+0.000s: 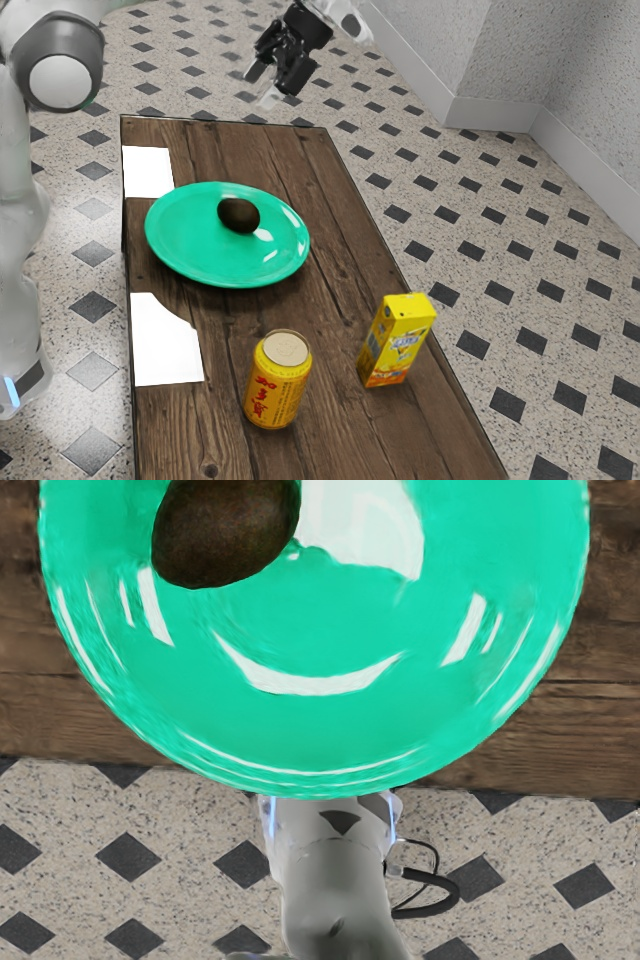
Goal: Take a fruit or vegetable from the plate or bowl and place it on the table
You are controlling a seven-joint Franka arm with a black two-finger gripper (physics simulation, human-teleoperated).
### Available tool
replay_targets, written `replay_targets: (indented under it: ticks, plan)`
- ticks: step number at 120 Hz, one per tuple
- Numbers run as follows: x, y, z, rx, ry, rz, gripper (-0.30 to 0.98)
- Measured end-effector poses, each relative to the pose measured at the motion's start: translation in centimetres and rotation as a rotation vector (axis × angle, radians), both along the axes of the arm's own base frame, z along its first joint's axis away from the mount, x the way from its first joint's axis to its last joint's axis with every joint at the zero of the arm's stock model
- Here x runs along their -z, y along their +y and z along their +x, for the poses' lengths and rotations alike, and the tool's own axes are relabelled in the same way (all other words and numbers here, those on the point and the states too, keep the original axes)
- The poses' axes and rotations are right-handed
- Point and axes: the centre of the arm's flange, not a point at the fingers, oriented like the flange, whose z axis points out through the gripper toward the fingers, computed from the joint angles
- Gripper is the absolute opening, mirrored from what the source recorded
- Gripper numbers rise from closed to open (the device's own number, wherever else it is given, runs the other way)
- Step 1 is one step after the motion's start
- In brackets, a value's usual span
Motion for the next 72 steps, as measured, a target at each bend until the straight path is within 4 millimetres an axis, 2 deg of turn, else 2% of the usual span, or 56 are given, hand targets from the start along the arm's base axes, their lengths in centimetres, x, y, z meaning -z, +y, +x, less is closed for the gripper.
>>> replay_targets:
  ticks: [5, 11, 18, 20, 21, 25, 28, 31, 34, 36, 38, 41, 45, 48, 51, 53, 56, 64, 66, 72]
  plan:
    - [0.3, 4.8, 0.1, -0.083, -0.072, 0.014, 0.67]
    - [0.2, 10.4, -0.7, -0.181, -0.147, 0.038, 0.67]
    - [-0.4, 15.6, -2.3, -0.271, -0.221, 0.067, 0.67]
    - [-2.8, 16.6, -3.1, -0.289, -0.284, 0.107, 0.67]
    - [-4.7, 16.9, -3.7, -0.295, -0.328, 0.135, 0.67]
    - [-10.4, 16.8, -6.1, -0.302, -0.461, 0.222, 0.67]
    - [-11.5, 16.9, -6.5, -0.301, -0.489, 0.246, 0.67]
    - [-10.9, 17.2, -5.5, -0.295, -0.483, 0.252, 0.67]
    - [-9.9, 16.3, -3.4, -0.258, -0.473, 0.244, 0.67]
    - [-8.9, 14.4, -1.0, -0.205, -0.465, 0.230, 0.67]
    - [-8.0, 11.2, 1.6, -0.126, -0.463, 0.210, 0.67]
    - [-7.0, 4.5, 5.1, 0.016, -0.467, 0.175, 0.67]
    - [-6.2, -4.0, 7.5, 0.183, -0.479, 0.134, 0.67]
    - [-5.9, -8.2, 8.2, 0.265, -0.488, 0.112, 0.67]
    - [-5.5, -10.6, 8.7, 0.312, -0.492, 0.097, 0.66]
    - [-4.8, -11.4, 9.2, 0.328, -0.486, 0.086, 0.66]
    - [-3.4, -11.7, 10.1, 0.333, -0.465, 0.070, 0.66]
    - [1.2, -9.4, 11.6, 0.298, -0.389, 0.034, 0.66]
    - [2.7, -8.6, 11.3, 0.287, -0.364, 0.020, 0.66]
    - [8.1, -5.9, 8.2, 0.250, -0.300, -0.037, 0.66]
